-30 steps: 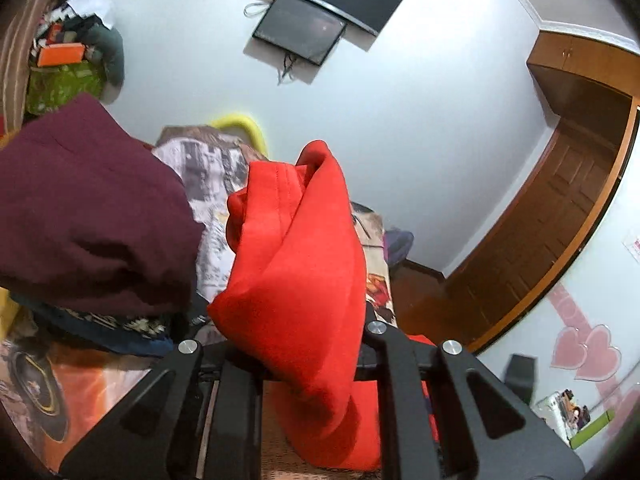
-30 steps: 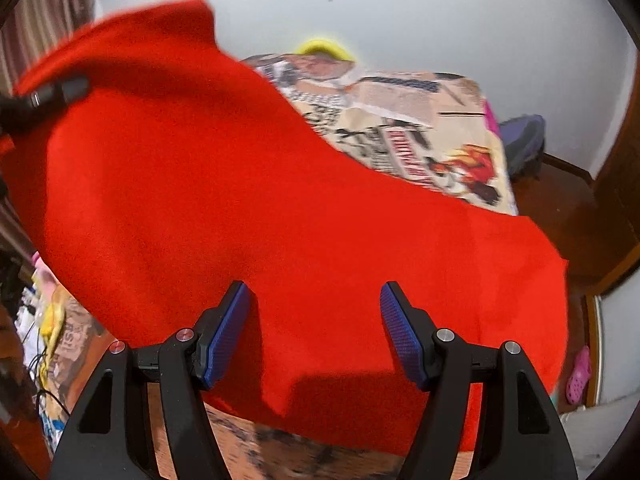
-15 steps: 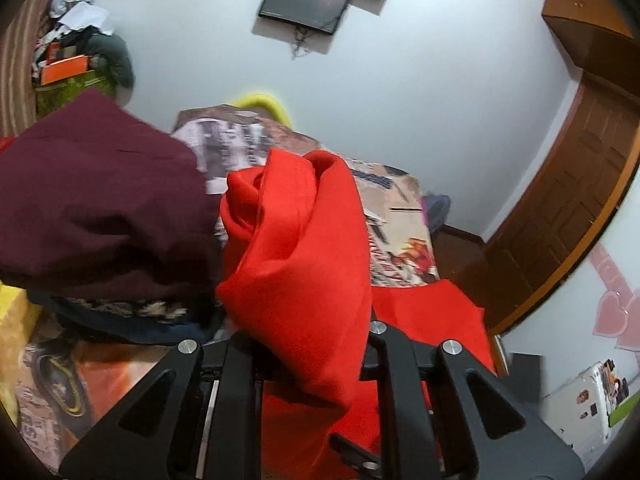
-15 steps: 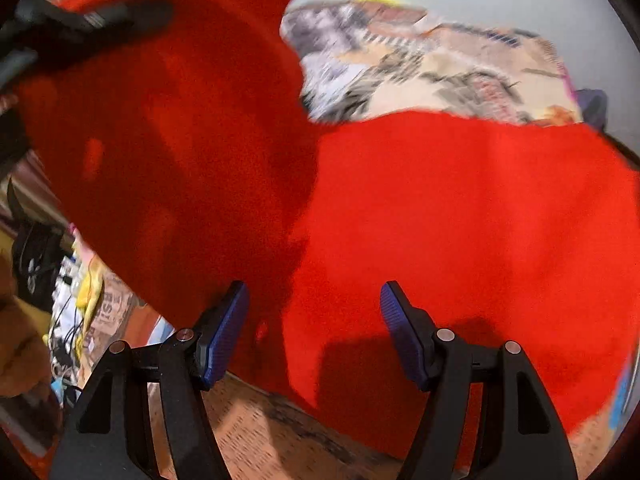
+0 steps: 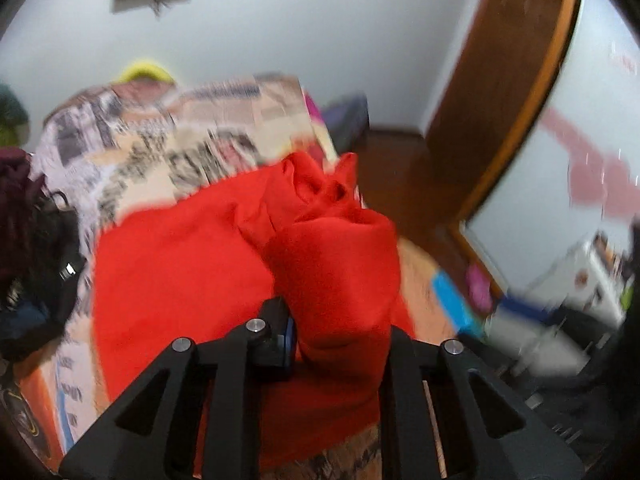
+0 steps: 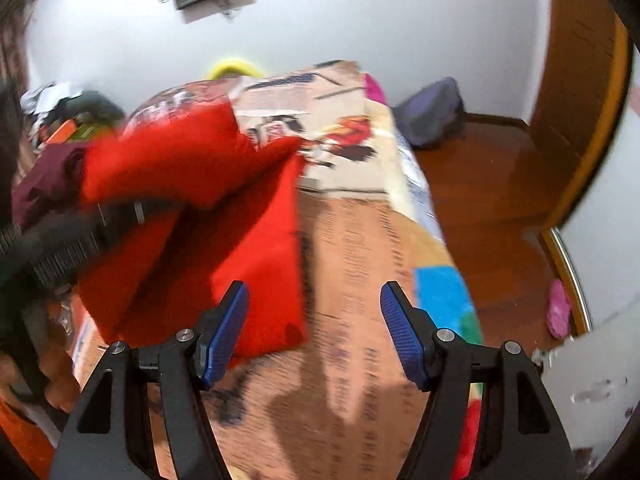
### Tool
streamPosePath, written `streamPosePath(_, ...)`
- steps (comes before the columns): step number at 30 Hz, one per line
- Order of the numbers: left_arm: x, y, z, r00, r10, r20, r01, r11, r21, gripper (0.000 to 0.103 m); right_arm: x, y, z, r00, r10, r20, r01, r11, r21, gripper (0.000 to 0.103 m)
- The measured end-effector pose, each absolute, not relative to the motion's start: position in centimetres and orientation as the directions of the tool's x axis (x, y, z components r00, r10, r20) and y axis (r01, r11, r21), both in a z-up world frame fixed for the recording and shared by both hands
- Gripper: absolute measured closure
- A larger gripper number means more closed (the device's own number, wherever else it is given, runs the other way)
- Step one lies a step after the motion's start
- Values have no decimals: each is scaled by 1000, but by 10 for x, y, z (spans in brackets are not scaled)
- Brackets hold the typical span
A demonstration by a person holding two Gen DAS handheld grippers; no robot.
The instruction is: Fold large clothes
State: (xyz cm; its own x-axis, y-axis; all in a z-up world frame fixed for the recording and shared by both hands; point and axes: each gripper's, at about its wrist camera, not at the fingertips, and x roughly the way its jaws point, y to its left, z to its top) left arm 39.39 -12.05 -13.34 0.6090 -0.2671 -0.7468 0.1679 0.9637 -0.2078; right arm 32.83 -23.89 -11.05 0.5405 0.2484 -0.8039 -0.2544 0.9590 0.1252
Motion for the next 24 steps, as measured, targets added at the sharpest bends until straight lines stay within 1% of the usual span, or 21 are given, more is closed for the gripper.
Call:
streamPosePath(2,388,-122,-145,581,-279,-765,183,960,-211,82,328,-246,-112,538,244,-807,-243,962,128,38)
streamPosePath(3,383,-123,-148,570,-289,-769,191,957,-218,76,327,-248,-112,538,243,-807,-241,962,129,39)
streamPosePath(4,378,-123,-150,559,-304,-771,203,952,-228,67,326,-247,-111,539,244,-806,-243,962,128,39)
streamPosePath(7,358,-127,-143,541,-333,-772,265,939,-218,56,317,-249,-105,543,252,-801,-254,959,129,39)
streamPosePath(10,339,-124,-133,549,-335,-766,304,933,-191,52,312,-248,-98,551,280,-786,-288,948,136,39)
streamPosePath(13,324,-109,-121,585,-313,-749,302,940,-157,48,307,-239,-89,559,317,-766,-331,932,144,39)
streamPosePath(16,315,-87,-108,623,-290,-727,272,951,-146,41,307,-220,-78,564,358,-744,-384,911,147,39)
streamPosePath(20,311,-50,-99,681,-194,-706,185,979,-89,37,314,-193,-74,556,403,-727,-440,885,154,38)
streamPosePath(22,316,-33,-105,684,-131,-717,130,990,-57,35,318,-175,-76,554,409,-725,-460,876,143,33)
streamPosePath(23,320,-26,-110,678,-119,-725,114,992,-56,35,320,-167,-78,554,411,-724,-470,872,136,30)
streamPosePath(24,323,-20,-115,668,-110,-736,100,993,-59,35,323,-159,-82,551,409,-727,-479,869,126,29)
